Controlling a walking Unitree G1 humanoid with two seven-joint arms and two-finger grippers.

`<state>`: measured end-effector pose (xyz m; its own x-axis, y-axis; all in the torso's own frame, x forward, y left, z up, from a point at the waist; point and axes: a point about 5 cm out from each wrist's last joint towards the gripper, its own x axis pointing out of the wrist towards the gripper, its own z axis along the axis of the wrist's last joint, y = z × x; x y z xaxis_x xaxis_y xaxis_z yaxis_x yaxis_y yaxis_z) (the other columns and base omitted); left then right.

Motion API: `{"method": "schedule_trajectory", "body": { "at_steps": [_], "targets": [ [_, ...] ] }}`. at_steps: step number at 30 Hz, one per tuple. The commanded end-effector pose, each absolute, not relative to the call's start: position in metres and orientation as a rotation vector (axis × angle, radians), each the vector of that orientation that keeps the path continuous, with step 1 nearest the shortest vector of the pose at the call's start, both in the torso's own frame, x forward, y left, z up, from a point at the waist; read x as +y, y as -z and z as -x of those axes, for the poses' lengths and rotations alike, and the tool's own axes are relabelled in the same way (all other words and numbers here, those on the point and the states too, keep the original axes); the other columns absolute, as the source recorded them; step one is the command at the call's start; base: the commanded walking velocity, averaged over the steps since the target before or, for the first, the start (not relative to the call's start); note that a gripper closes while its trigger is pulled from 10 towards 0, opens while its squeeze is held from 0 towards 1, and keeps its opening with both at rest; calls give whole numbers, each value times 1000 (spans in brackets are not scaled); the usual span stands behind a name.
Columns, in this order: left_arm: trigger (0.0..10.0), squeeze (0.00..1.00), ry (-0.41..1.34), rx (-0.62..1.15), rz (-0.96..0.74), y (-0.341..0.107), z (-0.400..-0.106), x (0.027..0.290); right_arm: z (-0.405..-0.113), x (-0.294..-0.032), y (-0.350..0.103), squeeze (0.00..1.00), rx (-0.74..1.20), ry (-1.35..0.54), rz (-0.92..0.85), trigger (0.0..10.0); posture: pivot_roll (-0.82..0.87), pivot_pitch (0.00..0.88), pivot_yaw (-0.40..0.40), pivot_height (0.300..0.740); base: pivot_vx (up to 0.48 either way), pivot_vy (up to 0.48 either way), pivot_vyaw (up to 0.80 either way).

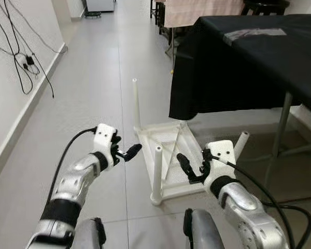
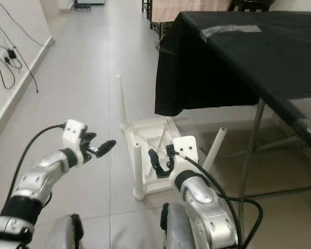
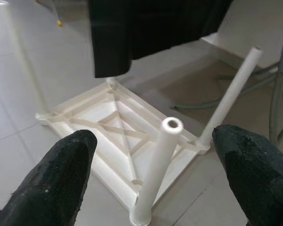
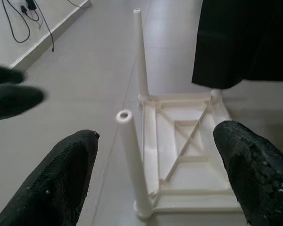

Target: Building children table

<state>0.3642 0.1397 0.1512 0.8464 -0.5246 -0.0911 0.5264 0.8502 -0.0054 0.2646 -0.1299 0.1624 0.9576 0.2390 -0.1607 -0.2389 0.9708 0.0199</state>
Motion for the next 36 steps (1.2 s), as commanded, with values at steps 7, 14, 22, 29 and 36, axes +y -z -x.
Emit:
{"method": "schedule_trajectory", "body": {
  "at_steps": [7, 14, 22, 29, 36],
  "targets": [
    [10000, 0, 658, 86, -83, -160, -381, 106, -248, -113, -169, 0, 165, -275, -38, 10000, -201, 222, -25, 415, 0, 0, 0],
    [10000, 0, 627, 60, -215, -174, -395, 89, -235, -102, -185, 0, 79, -353, -77, 10000, -254, 245, -5, 405, 0, 0, 0],
    [10000, 0, 434, 69, -274, -176, -404, 104, -227, -102, -194, 0, 61, -358, -76, 10000, -334, 265, 4, 405, 0, 0, 0],
    [10000, 0, 459, 92, -228, -168, -402, 95, -218, -109, -204, 0, 34, -348, -56, 10000, -409, 290, 11, 405, 0, 0, 0],
    [10000, 0, 453, 80, -180, -172, -403, 91, -206, -113, -209, 0, 37, -324, -38, 10000, -472, 332, 10, 405, 0, 0, 0]
  ]
}}
